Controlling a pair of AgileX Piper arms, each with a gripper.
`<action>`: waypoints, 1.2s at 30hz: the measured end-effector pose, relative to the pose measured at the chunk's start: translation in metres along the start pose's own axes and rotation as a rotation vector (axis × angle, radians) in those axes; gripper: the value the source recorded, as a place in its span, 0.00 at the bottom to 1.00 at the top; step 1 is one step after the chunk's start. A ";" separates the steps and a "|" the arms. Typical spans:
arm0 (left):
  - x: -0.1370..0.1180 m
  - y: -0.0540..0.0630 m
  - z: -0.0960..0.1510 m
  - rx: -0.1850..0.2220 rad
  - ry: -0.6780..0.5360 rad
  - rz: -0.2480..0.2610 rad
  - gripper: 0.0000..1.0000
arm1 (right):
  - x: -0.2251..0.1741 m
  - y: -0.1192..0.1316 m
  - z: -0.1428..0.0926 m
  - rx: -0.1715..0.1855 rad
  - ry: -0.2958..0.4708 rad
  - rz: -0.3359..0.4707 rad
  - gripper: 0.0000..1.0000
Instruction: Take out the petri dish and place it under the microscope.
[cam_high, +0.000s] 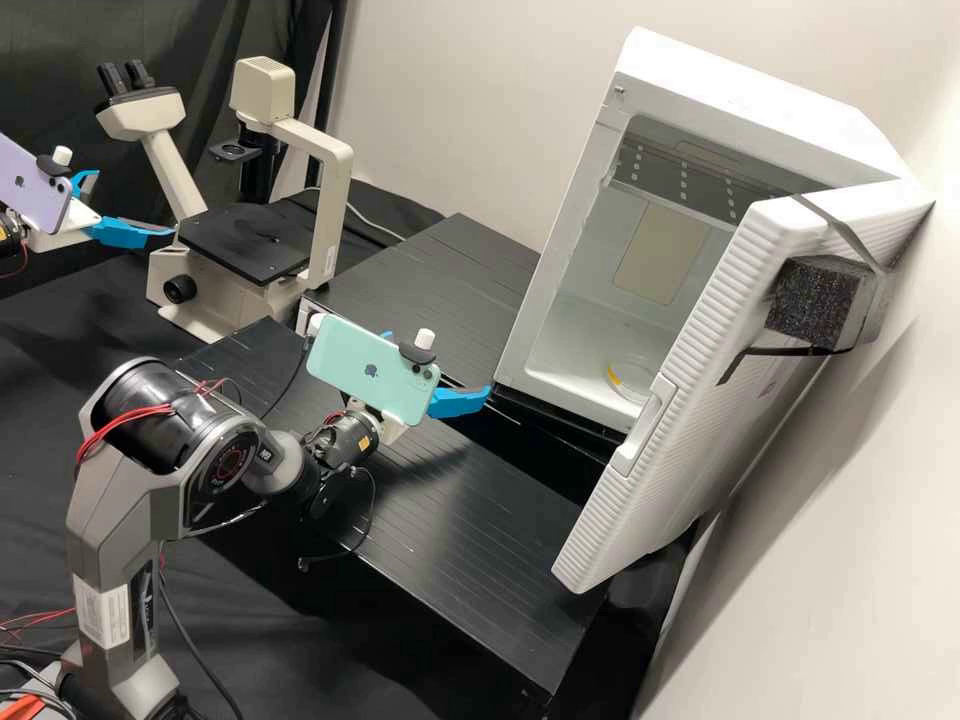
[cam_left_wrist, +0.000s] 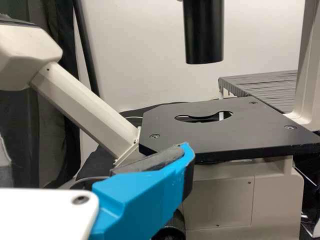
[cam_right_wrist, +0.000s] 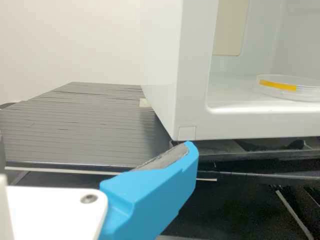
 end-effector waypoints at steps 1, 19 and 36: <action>0.000 0.000 0.000 0.000 0.000 0.000 1.00 | 0.000 0.000 0.000 0.000 0.000 0.000 1.00; 0.000 0.000 0.000 0.000 0.000 0.000 1.00 | -0.044 0.032 0.036 0.055 0.002 0.128 1.00; 0.000 0.000 0.000 0.000 0.000 0.000 1.00 | -0.054 0.118 0.085 0.126 -0.019 0.385 1.00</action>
